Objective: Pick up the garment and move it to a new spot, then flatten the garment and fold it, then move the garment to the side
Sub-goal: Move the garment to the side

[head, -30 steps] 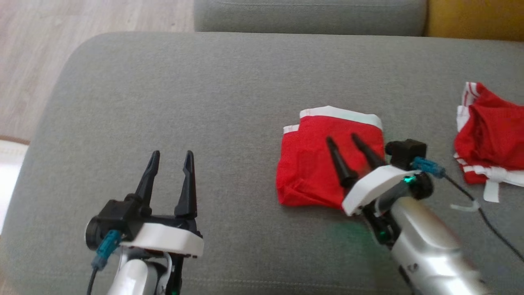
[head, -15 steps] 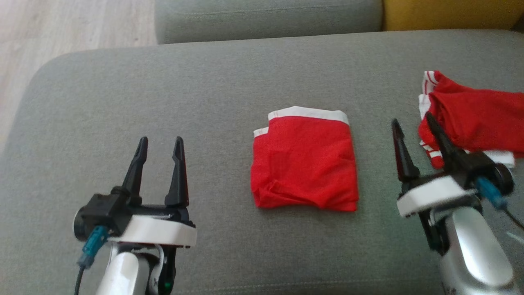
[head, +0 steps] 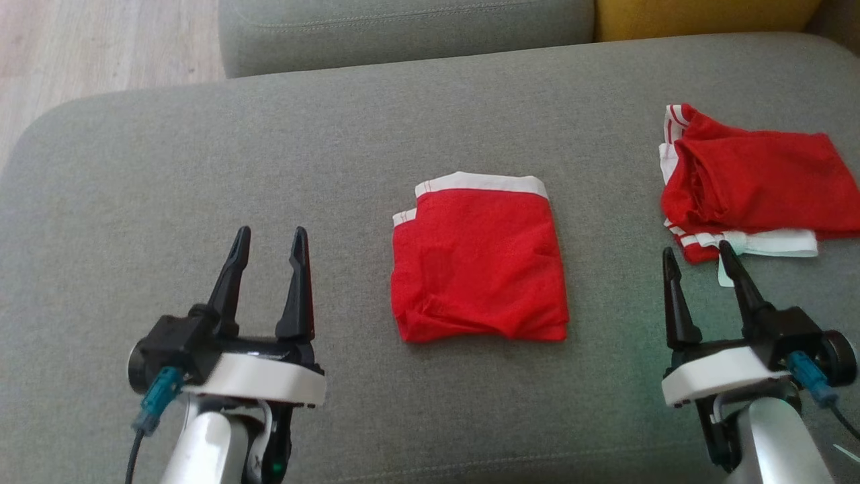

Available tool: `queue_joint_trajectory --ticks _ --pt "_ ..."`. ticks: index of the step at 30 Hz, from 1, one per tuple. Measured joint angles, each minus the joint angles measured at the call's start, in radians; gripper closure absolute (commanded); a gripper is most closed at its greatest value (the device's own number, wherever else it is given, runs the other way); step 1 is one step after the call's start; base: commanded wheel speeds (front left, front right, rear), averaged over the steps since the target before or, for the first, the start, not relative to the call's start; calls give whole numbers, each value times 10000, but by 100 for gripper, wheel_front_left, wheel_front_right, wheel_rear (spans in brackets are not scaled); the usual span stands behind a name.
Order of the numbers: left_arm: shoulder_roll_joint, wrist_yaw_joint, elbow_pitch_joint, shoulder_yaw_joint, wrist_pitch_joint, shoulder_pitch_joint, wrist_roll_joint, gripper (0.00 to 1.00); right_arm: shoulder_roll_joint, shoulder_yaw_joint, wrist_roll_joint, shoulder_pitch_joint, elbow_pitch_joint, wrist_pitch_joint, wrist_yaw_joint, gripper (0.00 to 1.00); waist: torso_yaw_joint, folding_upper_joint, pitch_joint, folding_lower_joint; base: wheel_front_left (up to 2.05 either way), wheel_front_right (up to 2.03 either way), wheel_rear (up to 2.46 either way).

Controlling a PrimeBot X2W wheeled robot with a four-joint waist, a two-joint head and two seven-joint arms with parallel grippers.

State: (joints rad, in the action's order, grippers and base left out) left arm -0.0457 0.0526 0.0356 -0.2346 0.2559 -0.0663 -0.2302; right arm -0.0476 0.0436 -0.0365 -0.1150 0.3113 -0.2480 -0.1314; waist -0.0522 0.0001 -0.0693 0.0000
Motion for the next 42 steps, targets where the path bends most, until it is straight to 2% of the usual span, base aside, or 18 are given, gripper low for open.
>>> queue_joint_trajectory --ticks 8,18,25,33,34,35,36,37,42 --pt "0 -15 13 -128 0 -2 -15 0 0 -389 299 -37 422 169 0 0 167 0 -133 0 0 0 0" --pt "0 -82 178 -566 0 -219 -15 0 -4 -1097 2368 -1364 1868 1641 0 0 897 0 -857 0 0 0 0" --pt "4 19 192 -809 0 -709 -79 0 -17 -1645 3129 -2247 2945 2151 0 0 1549 0 -1497 0 0 0 0" --pt "6 157 184 -1041 0 -880 -192 0 -238 -1687 2619 -2944 3716 2111 0 0 1994 0 -1910 0 0 0 0" --pt "4 184 188 -1037 0 -880 -192 0 -268 -1703 2474 -3001 3787 2031 0 8 2004 0 -1932 0 0 0 0" --pt "4 190 188 -1035 0 -879 -192 0 -270 -1703 2416 -3059 3856 1973 0 46 1998 0 -1944 0 0 0 0" --pt "4 192 188 -1032 0 -879 -192 0 -280 -1703 2382 -3098 3908 1916 0 70 1978 0 -1950 0 0 0 0" --pt "4 194 188 -1022 0 -879 -192 0 -299 -1733 2280 -3131 3963 1810 0 100 1943 0 -1949 0 0 0 0" --pt "4 188 238 -949 0 -878 -188 0 -389 -2148 1733 -3274 4171 1436 0 100 1660 0 -1846 0 0 0 0"
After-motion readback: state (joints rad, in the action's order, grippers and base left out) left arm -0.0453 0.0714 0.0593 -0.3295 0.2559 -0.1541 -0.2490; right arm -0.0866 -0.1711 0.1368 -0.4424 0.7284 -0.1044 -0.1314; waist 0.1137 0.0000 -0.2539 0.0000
